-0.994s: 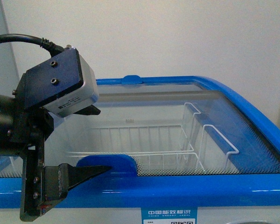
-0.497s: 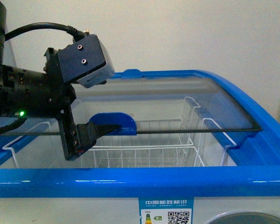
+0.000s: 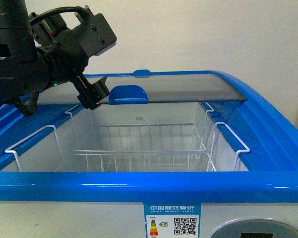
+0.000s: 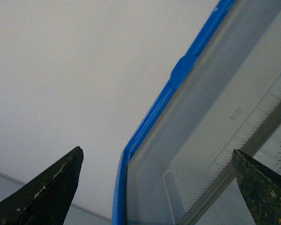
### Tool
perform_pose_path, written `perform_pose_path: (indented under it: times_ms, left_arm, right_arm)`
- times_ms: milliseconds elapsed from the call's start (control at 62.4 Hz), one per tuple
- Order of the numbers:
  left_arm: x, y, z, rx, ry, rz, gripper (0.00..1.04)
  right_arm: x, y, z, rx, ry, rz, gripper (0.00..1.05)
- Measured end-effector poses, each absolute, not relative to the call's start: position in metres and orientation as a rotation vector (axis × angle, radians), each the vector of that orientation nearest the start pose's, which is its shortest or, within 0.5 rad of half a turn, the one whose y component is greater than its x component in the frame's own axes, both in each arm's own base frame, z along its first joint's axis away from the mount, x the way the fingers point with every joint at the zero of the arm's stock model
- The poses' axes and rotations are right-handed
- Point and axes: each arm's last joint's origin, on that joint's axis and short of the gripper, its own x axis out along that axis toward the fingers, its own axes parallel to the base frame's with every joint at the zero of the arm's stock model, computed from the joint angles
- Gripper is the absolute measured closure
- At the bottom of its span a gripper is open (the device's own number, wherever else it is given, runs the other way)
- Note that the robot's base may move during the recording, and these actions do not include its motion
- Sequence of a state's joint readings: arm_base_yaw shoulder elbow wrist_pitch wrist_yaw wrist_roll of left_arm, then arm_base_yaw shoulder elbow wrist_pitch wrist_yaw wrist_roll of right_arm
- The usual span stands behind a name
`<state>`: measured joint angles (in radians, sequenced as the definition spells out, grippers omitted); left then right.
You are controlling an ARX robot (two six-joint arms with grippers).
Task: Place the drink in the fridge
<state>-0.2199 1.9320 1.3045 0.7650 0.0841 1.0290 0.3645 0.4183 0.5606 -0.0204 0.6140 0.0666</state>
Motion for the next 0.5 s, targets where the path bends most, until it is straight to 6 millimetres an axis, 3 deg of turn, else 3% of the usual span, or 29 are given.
perform_pose_path:
  times_ms: [96,192,321,433,497]
  left_arm:
    - [0.423,-0.093,0.268,0.866,-0.192,-0.142,0.08]
    - [0.398,-0.086,0.265,0.65,-0.036,-0.142,0.08]
    - [0.343,-0.074,0.265,0.369,0.098,-0.23,0.08]
    - [0.275,-0.059,0.263,0.171,0.139,-0.288,0.08]
    - [0.236,-0.044,0.255,0.086,0.04,-0.108,0.22]
  right_arm:
    - [0.103,0.021,0.316,0.123,-0.116,-0.241,0.63]
    - [0.103,0.021,0.316,0.123,-0.116,-0.242,0.63]
    - [0.103,0.021,0.316,0.123,-0.116,-0.242,0.63]
    - [0.103,0.021,0.316,0.123,-0.116,-0.241,0.63]
    - [0.105,0.022,0.315,0.127,-0.081,-0.228,0.63]
